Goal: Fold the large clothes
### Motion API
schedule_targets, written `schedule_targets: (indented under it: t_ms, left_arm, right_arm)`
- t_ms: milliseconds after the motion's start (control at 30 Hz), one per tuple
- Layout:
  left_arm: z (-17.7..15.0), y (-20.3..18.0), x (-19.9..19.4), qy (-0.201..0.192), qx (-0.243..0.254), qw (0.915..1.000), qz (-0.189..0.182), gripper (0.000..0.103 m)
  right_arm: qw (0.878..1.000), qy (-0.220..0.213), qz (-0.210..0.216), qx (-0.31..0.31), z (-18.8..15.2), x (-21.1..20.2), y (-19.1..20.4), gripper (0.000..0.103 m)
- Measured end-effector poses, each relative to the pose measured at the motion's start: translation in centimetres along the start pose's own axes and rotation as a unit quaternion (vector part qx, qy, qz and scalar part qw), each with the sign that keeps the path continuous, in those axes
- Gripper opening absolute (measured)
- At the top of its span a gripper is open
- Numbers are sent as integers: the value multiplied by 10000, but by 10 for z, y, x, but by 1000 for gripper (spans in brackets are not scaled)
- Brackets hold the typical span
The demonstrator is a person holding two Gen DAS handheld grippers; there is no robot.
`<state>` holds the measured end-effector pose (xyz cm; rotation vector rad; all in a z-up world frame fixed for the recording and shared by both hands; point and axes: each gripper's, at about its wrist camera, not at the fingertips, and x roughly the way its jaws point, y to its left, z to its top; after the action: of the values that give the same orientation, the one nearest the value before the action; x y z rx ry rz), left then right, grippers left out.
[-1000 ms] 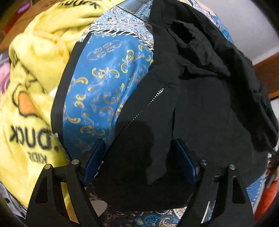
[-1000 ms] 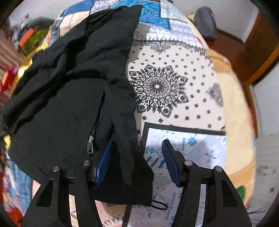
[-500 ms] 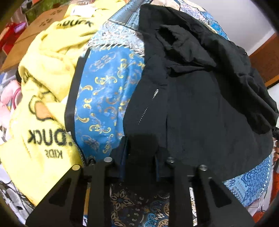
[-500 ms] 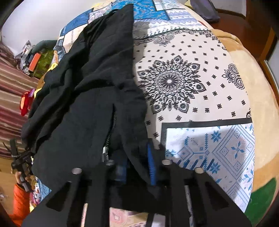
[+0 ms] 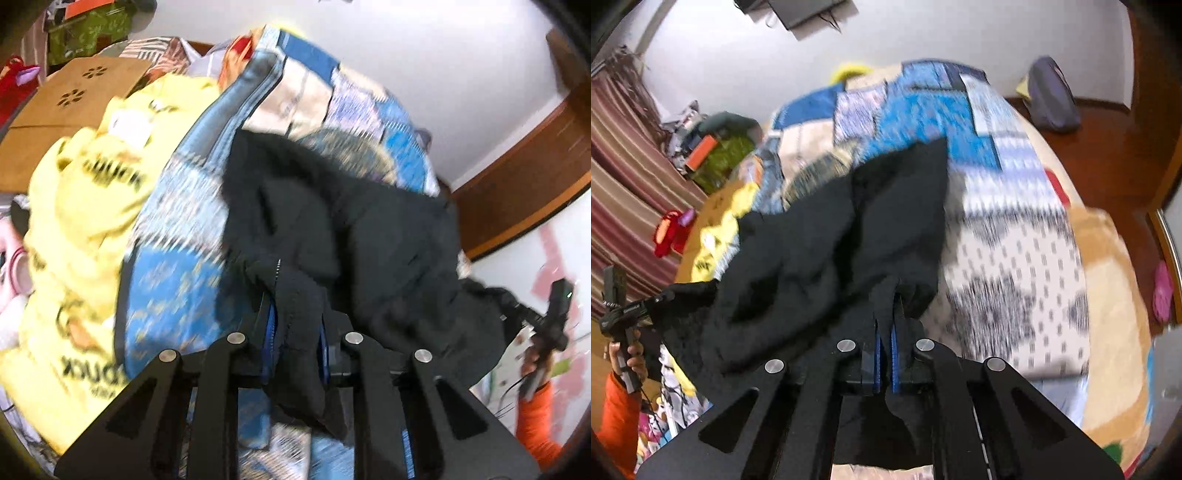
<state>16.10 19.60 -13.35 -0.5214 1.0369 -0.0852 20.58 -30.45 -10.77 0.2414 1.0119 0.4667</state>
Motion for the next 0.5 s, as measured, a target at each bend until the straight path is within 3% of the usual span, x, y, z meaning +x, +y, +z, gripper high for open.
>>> schedule_targets:
  t_ms: [267,500]
  left_arm:
    - [74,-26,2,-481,-123,9981,-359,18]
    - [141,17,51,-615,-771,9948,-252,18]
  right_arm:
    - [9996,-243,-58,-93,71,31,7,3]
    - [9988,-220,-192,382,133,82,-21,3]
